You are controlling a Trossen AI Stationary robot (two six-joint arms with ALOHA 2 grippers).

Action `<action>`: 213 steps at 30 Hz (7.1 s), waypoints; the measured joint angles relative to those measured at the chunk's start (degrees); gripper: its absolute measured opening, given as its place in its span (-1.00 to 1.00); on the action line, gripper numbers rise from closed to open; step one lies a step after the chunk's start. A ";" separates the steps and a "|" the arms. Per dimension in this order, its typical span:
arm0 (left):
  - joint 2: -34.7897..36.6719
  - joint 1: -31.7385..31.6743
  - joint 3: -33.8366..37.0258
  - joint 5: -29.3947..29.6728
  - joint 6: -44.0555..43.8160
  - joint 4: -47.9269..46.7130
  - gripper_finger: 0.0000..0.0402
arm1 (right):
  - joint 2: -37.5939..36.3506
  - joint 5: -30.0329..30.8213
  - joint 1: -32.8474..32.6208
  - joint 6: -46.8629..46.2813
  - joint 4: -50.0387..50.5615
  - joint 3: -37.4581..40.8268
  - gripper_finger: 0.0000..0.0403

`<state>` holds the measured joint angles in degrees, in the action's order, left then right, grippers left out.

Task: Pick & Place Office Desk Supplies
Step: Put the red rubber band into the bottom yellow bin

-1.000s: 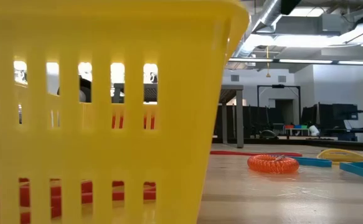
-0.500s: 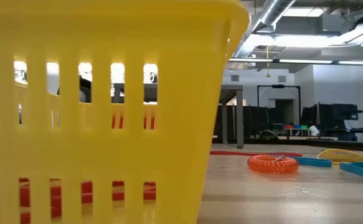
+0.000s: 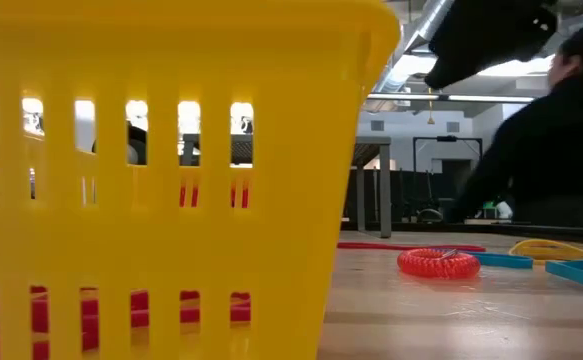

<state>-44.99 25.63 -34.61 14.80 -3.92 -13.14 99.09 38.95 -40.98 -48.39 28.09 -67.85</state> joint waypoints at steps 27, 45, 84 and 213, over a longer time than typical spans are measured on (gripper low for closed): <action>-0.04 -9.47 0.00 1.89 3.16 -5.96 -0.24 | -19.95 -26.93 30.25 24.42 -15.01 29.36 0.06; -0.04 -17.57 8.00 0.23 6.35 -0.89 -0.24 | -4.78 -31.15 33.34 27.59 -11.72 19.02 0.06; -0.04 -17.53 8.04 0.07 8.37 0.77 -0.24 | -0.38 -28.25 29.67 23.31 -10.21 16.80 0.06; -0.07 -16.90 8.07 -25.70 -0.46 8.35 -0.24 | 12.91 -30.13 12.55 31.56 -8.21 -27.96 -1.00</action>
<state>-45.06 8.72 -26.55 -10.89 -4.38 -4.79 112.01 8.82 -28.43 -16.83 19.88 -95.81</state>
